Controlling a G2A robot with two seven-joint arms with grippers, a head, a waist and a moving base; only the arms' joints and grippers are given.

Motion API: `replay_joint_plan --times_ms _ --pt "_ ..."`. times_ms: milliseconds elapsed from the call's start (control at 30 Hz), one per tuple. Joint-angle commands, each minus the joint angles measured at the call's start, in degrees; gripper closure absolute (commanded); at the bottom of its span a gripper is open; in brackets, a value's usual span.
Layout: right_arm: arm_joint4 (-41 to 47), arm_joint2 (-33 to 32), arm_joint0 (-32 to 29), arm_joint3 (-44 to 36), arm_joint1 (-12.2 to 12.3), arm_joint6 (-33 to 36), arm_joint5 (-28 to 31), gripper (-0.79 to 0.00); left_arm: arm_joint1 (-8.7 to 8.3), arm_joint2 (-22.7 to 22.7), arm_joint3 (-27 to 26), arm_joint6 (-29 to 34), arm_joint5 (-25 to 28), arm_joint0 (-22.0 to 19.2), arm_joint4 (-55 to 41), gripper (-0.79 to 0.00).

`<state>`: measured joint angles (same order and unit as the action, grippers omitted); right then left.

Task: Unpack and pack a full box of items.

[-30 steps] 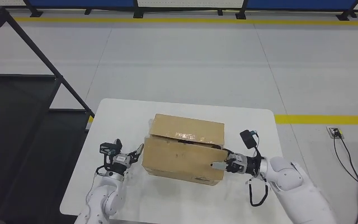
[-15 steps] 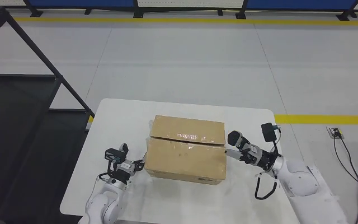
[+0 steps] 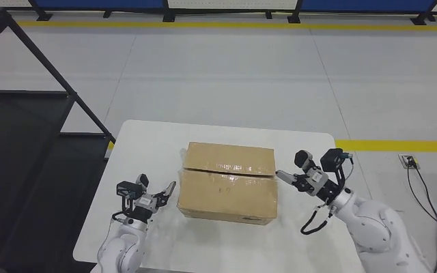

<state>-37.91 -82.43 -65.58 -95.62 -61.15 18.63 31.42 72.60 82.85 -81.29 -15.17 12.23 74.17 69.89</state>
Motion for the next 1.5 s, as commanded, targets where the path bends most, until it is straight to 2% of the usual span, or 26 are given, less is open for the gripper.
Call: replay_joint_plan --times_ms 0,67,267,433,500,700,1000,1200,1467 --pt "-4.53 -0.01 -0.19 -0.68 0.10 -0.57 -0.54 -0.785 0.02 0.12 -0.34 0.03 -0.65 -0.11 -0.06 -0.785" --pt "-14.18 0.18 -0.71 -1.72 0.20 -3.41 -3.07 -0.785 0.04 0.26 -0.89 -0.05 -1.05 -0.15 -0.32 -0.785" --pt "-30.36 1.07 -2.04 -1.80 0.45 -10.02 -4.85 -0.785 0.06 0.49 -1.81 -0.25 -1.33 -0.13 -0.77 -0.785" --pt "-34.47 1.81 -1.47 -0.09 0.43 -9.55 -6.27 -0.785 0.07 0.45 -2.79 -0.04 -1.26 -0.28 -0.87 -0.785" --pt "-31.48 1.92 -0.65 1.65 0.37 -8.26 -4.26 -0.785 0.05 0.41 -3.45 0.03 -1.31 -0.35 -0.47 -0.785" --pt "-12.01 1.91 2.51 7.73 0.53 -0.21 9.35 -0.785 0.04 0.69 -4.66 -0.48 -1.89 -0.34 -0.16 -0.785" --pt "15.02 5.36 6.30 12.77 0.96 14.16 19.28 -0.785 0.12 0.50 -4.85 -0.60 -2.46 -0.89 0.06 -0.785" --pt "24.35 7.10 7.86 13.70 1.60 21.12 21.52 -0.785 0.17 0.21 -4.97 -0.68 -2.49 -1.25 0.36 -0.785" --pt "33.67 7.95 7.39 12.43 2.63 24.84 26.58 -0.785 0.27 -0.21 -5.20 -1.23 -2.07 -1.56 0.16 -0.785"
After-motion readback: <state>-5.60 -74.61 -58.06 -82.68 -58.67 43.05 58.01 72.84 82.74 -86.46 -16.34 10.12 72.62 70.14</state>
